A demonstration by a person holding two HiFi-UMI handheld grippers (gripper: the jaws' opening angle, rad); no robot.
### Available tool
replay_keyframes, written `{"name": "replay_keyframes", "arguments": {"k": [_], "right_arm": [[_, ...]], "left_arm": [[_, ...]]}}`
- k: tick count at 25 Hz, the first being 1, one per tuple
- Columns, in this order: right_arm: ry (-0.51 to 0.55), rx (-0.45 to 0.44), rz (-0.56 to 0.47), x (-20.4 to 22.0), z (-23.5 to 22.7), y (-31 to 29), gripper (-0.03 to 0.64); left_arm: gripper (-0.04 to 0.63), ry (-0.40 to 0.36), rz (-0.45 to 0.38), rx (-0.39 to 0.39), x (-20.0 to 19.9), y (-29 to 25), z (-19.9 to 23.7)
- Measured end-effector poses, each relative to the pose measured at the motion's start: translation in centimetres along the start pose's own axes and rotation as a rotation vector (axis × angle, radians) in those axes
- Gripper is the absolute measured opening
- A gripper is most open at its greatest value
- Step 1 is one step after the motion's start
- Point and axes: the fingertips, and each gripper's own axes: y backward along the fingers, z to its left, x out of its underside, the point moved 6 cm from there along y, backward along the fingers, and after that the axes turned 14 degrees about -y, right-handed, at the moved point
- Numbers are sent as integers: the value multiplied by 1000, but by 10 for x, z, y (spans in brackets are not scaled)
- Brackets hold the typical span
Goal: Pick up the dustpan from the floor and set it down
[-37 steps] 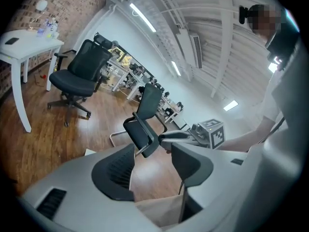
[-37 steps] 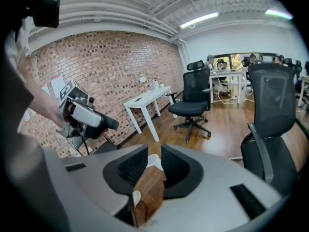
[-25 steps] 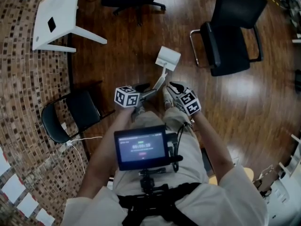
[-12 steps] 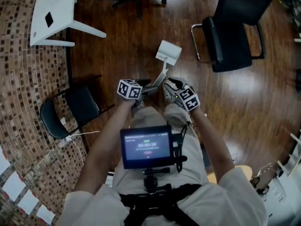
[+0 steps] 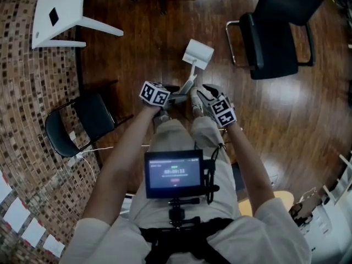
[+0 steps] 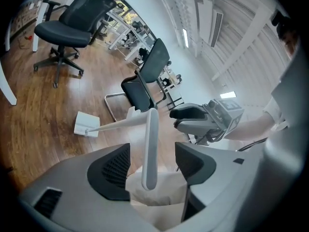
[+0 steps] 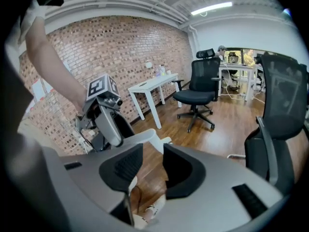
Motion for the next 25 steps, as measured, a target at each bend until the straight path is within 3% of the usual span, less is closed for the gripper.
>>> {"name": "replay_keyframes", "arguments": {"k": [4, 12, 22, 25], "right_arm": [[68, 27, 34, 7, -7, -9, 164], [81, 26, 64, 11, -26, -23, 164], [94, 23, 101, 17, -39, -38, 164], [89, 23, 111, 20, -42, -41, 164]], "left_arm": [[291, 27, 4, 13, 4, -5, 5], [278, 41, -2, 45, 4, -21, 6], [232, 62, -100, 111, -7, -26, 0], [185, 45, -134, 124, -7, -24, -1]]}}
